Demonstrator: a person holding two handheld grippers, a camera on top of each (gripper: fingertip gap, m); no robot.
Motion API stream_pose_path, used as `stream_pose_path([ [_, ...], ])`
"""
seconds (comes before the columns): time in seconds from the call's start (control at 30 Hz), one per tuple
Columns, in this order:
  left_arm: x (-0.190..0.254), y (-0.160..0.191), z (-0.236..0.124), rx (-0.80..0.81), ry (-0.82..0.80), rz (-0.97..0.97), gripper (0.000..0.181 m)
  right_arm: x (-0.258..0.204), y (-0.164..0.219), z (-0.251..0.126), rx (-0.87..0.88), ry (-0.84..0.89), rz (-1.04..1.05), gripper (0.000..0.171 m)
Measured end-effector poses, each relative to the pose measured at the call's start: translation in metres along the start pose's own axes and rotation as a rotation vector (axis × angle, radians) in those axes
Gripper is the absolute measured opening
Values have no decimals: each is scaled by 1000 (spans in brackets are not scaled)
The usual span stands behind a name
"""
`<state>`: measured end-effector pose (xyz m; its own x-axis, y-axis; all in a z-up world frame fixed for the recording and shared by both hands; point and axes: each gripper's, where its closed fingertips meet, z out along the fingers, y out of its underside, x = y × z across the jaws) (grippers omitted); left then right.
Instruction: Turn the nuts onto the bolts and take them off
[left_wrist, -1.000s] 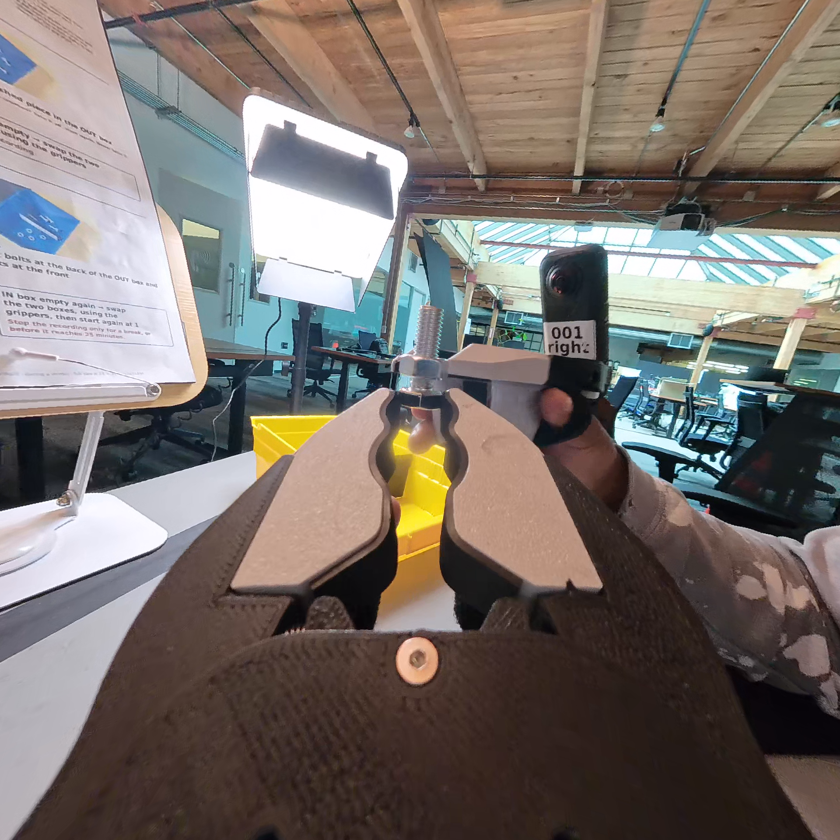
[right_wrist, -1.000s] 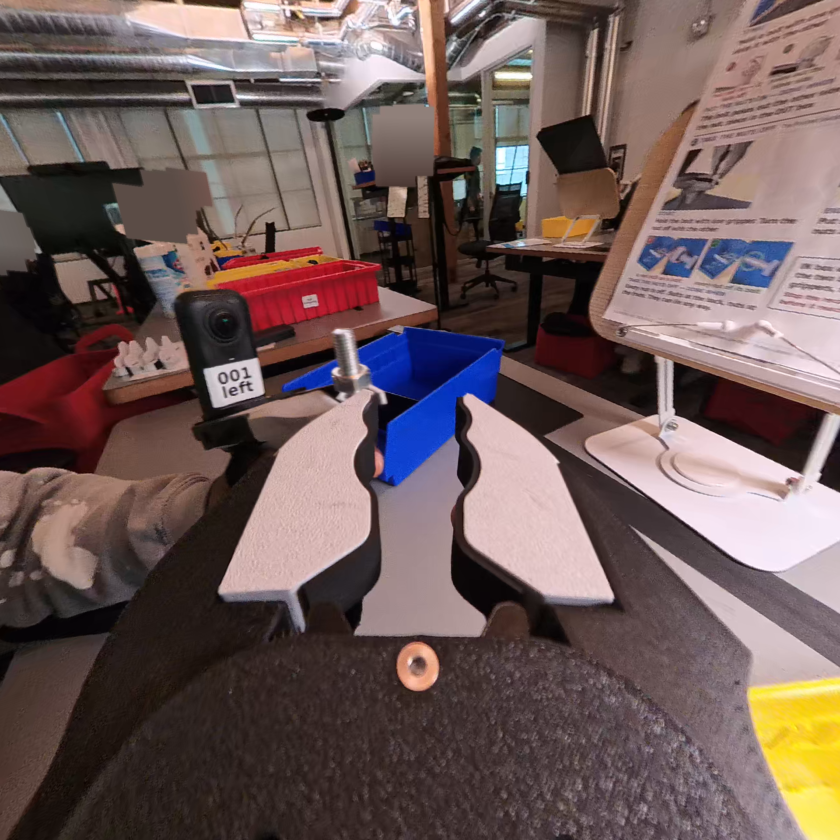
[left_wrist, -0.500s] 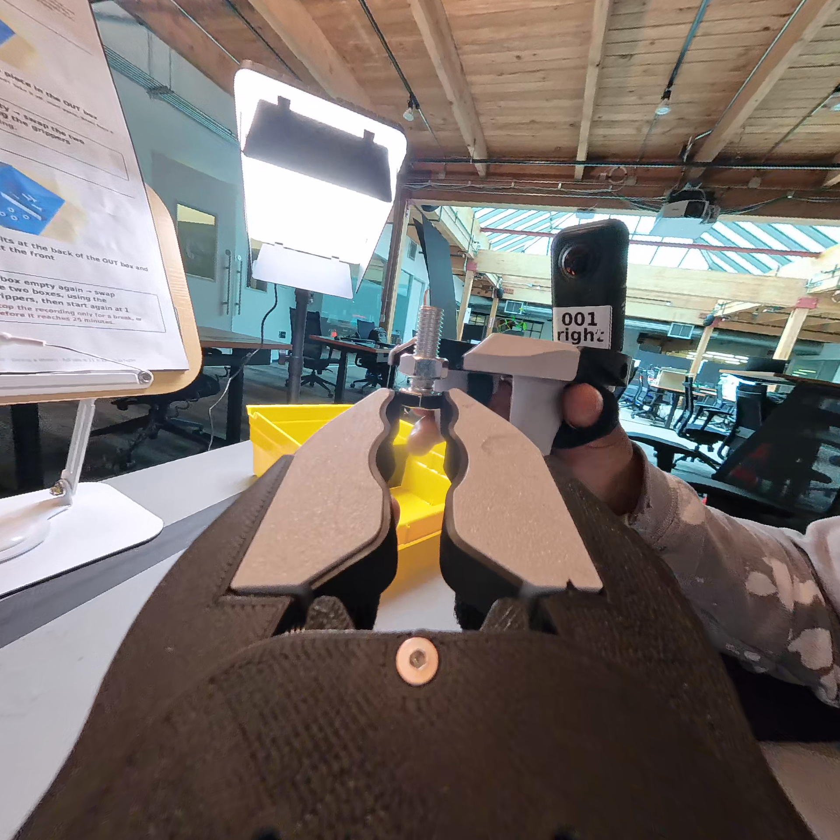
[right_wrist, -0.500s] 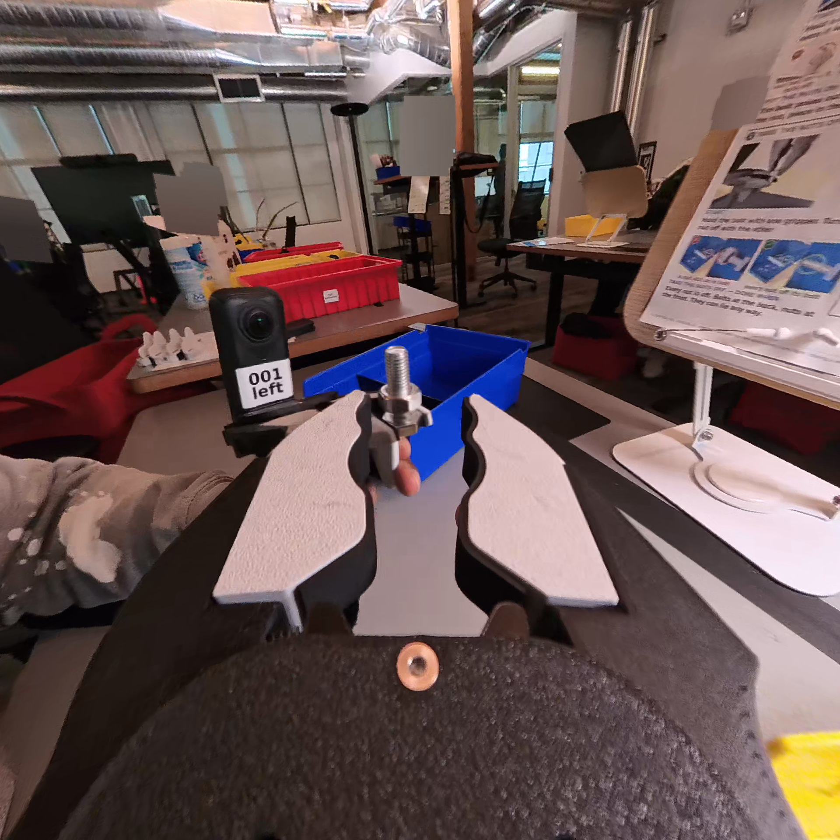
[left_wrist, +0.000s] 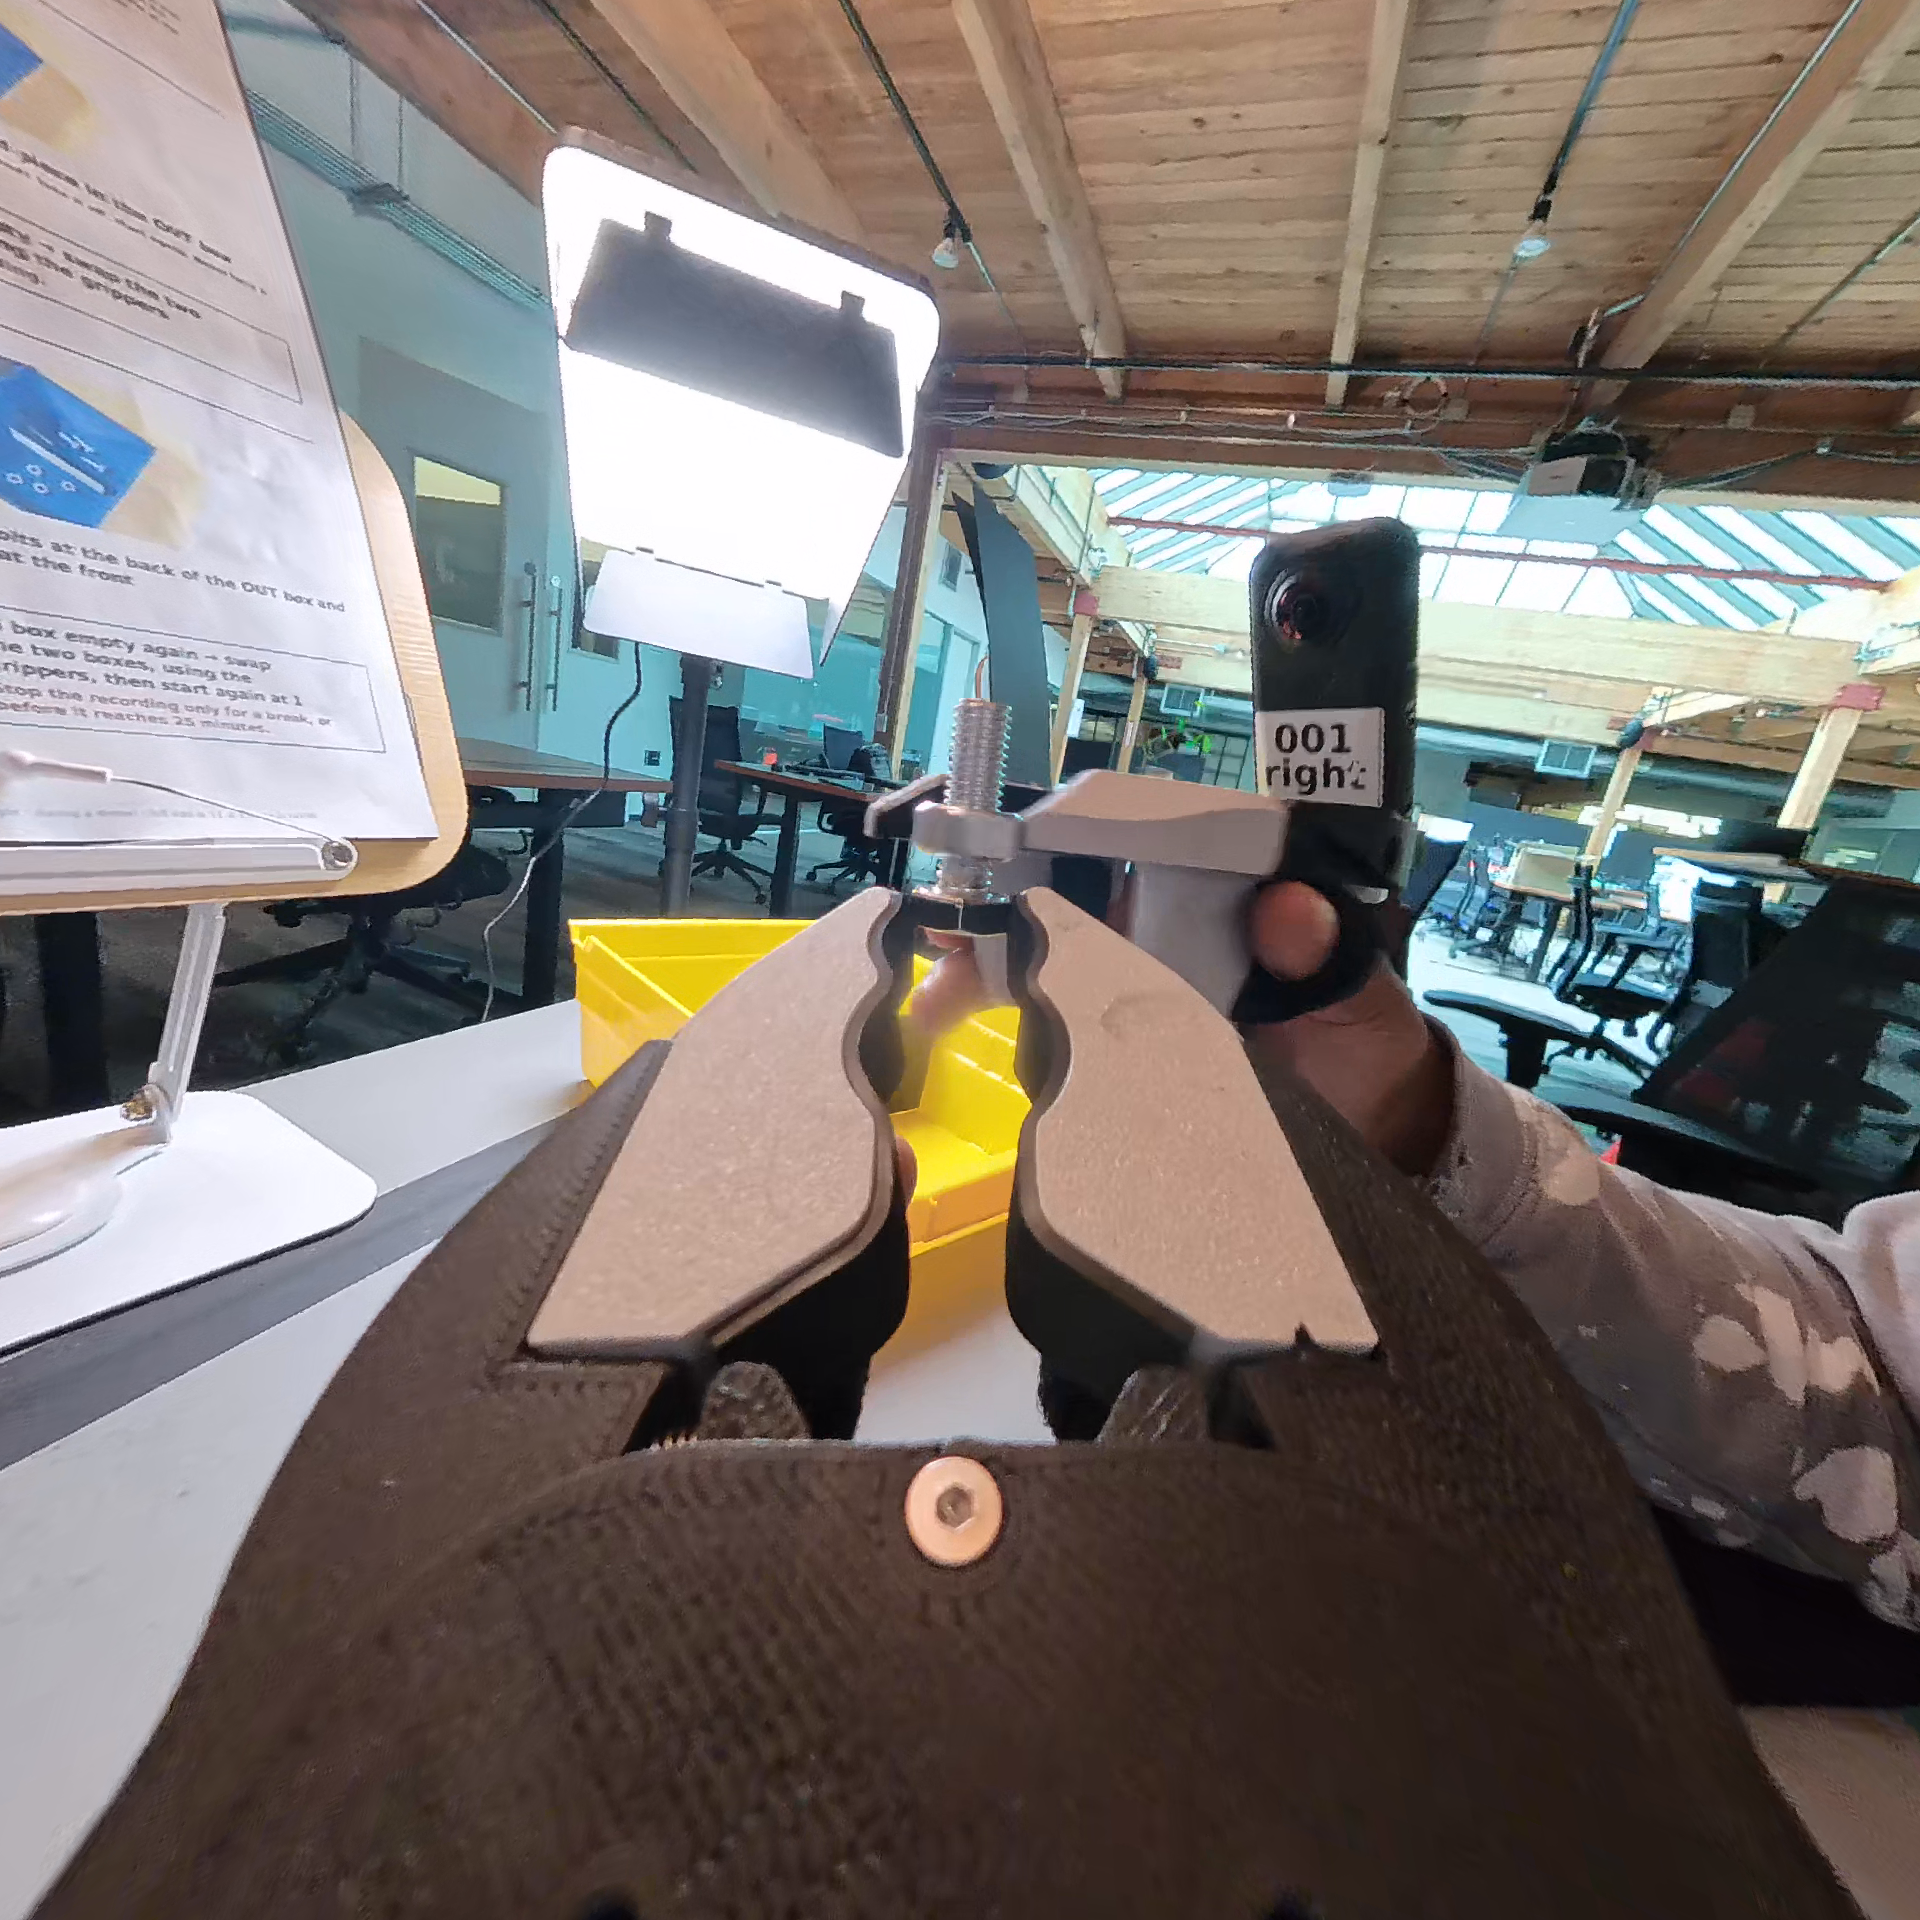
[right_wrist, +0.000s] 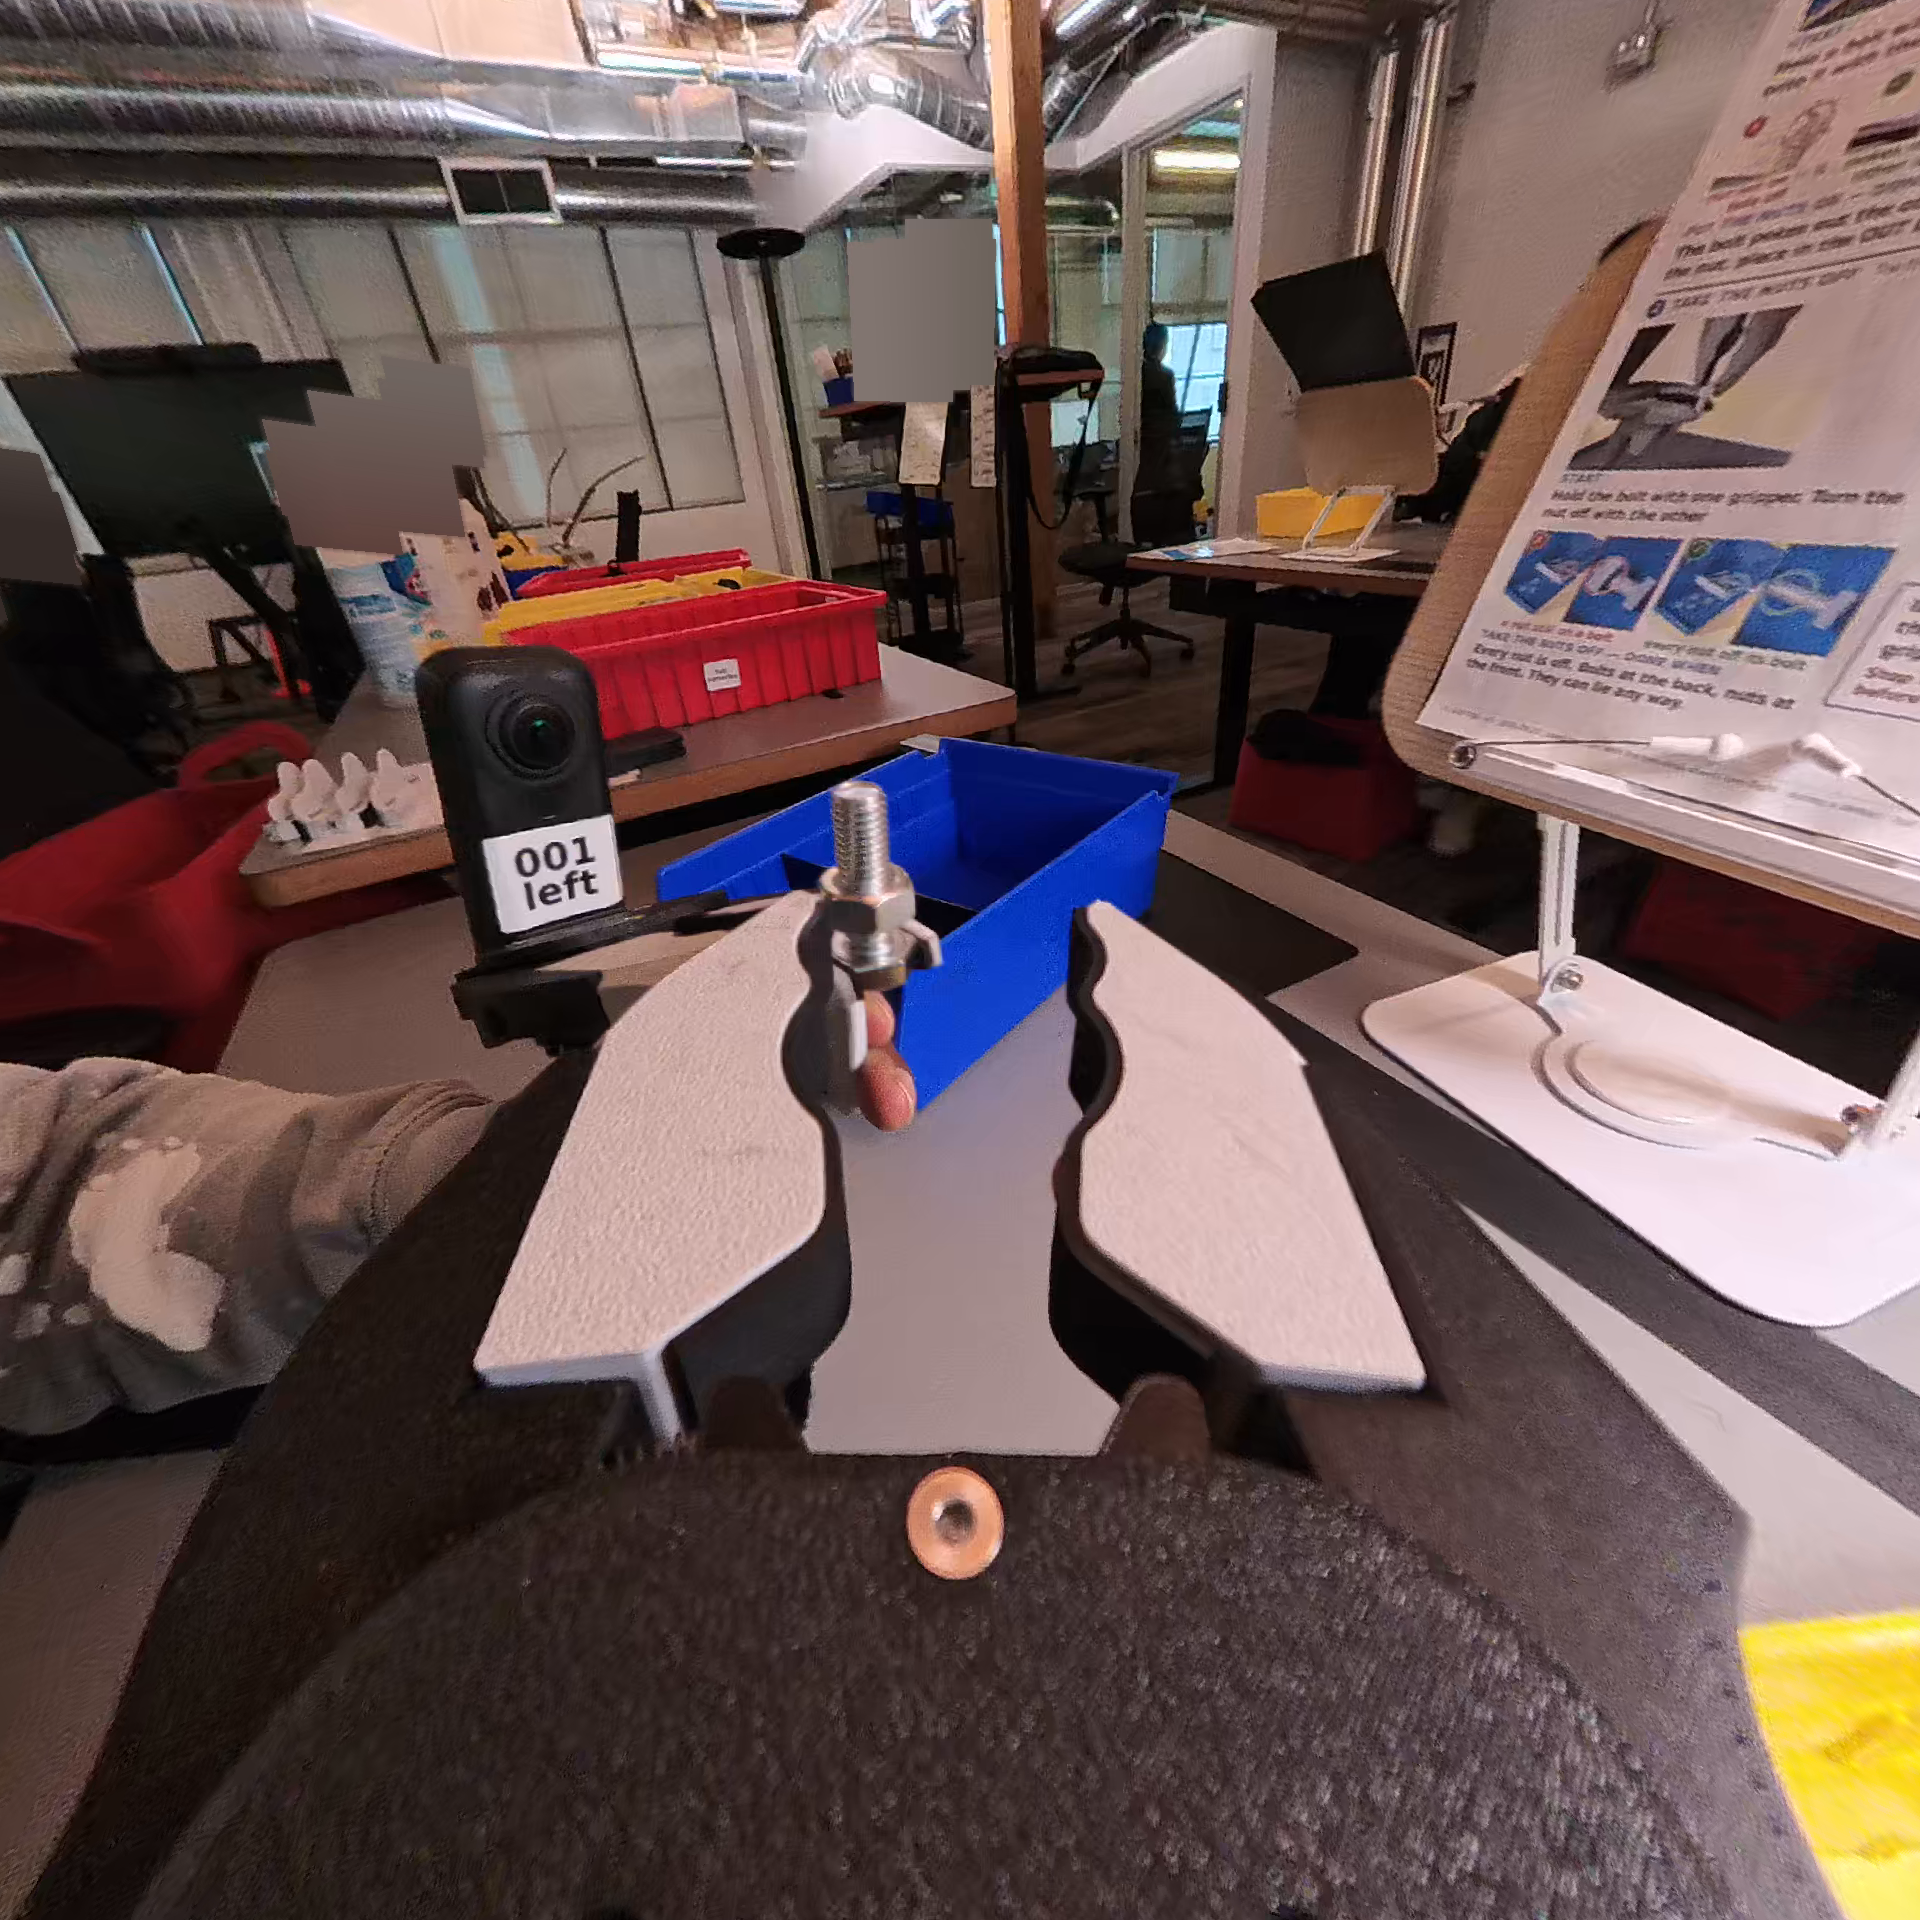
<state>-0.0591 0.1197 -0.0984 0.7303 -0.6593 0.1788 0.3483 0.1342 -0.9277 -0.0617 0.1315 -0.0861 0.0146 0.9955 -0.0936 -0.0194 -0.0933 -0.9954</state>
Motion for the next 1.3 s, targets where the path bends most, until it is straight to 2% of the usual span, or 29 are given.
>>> stream_pose_path([
  [0.03,1,-3,-1,17,21,-7,18,10,-1,-4,8,46,27,25],
  [0.07,0,-4,-2,13,14,-8,18,20,-5,-9,35,87,28,24],
  [0.13,0,-5,-2,13,9,4,18,21,-8,-13,30,81,14,29],
  [0.27,1,0,0,1,12,-7,18,-5,-5,-2,4,-8,-19,42],
  [0.4,3,-1,1,-1,10,-6,18,-5,-1,2,0,-6,-14,41],
  [0.43,1,-3,-1,14,12,-21,18,-2,-1,0,2,-9,15,35],
  [0.47,0,-5,-2,21,21,-28,18,9,-4,-4,24,45,37,17],
  [0.5,-1,-6,-3,19,13,-21,18,16,-8,-8,57,77,27,17],
  [0.67,2,-2,-1,7,18,-17,18,-3,-7,-2,24,8,-14,40],
  [0.8,4,0,1,-3,19,-12,18,-5,-4,1,24,-7,-2,41],
  [0.83,2,-2,0,7,16,-25,18,-1,-4,-1,24,-12,23,35],
  [0.87,3,-4,-2,18,33,-32,18,12,-5,-5,31,55,50,12],
  [0.93,1,-6,-2,13,19,-15,18,22,-9,-12,63,94,28,16],
  [1.0,2,-5,-1,10,21,-20,18,13,-10,-10,45,48,26,33],
  [1.07,1,-1,-1,2,18,-22,18,0,-9,-5,35,6,7,41],
  [1.23,4,0,1,-7,18,-19,18,-3,-5,-1,25,5,-1,46],
  [1.3,0,-4,-2,13,20,-36,18,15,-10,-8,58,94,23,22],
])
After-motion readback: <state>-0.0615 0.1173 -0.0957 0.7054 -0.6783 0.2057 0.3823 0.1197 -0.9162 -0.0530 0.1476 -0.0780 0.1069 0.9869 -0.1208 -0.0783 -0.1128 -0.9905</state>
